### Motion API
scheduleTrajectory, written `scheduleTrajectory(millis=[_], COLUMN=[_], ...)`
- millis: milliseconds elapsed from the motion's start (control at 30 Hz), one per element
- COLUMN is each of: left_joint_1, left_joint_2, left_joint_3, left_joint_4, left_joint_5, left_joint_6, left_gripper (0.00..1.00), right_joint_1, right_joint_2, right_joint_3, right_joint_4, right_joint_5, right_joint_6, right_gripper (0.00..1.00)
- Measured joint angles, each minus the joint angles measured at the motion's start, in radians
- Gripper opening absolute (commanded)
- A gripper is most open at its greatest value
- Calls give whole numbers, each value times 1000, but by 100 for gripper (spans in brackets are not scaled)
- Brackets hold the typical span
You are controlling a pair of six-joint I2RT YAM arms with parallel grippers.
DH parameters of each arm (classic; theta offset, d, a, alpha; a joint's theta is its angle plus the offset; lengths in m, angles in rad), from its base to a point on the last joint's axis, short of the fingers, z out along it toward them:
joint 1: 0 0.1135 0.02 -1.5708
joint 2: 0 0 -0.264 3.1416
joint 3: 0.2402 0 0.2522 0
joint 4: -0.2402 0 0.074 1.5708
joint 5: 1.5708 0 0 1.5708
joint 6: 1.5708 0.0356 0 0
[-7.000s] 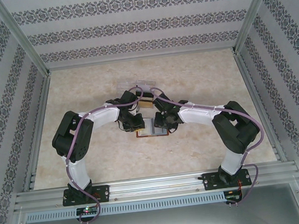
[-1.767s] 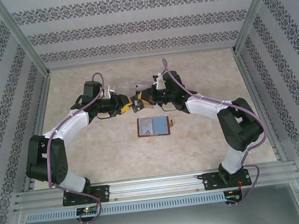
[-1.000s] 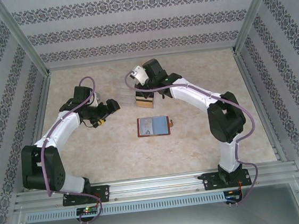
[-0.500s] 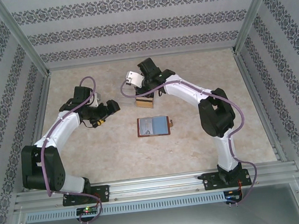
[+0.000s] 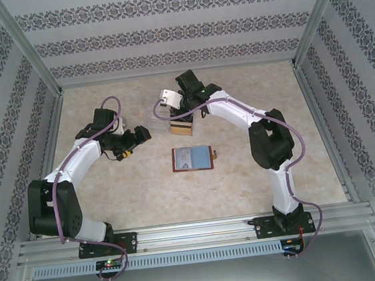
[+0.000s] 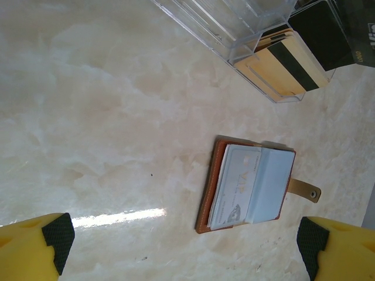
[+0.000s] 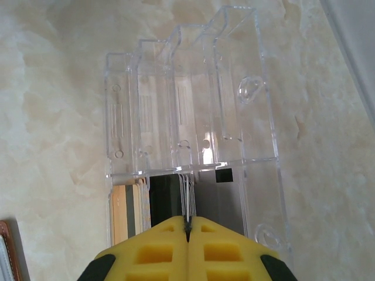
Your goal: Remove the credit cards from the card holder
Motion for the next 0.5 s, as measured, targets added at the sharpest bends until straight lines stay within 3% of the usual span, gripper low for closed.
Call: scheduleTrajectory(millis=[500], left_joint_1=[0], left_joint_2=[21], left_joint_3=[0], left_joint_4=[0], left_joint_5=[26], left_joint_6=[6], left_gripper=[100], right_joint_1=[2], right_joint_2=[32], right_joint_3=[45], right_joint_4=[-14], right_joint_5=[-6], right_joint_6=[-38], right_gripper=[0])
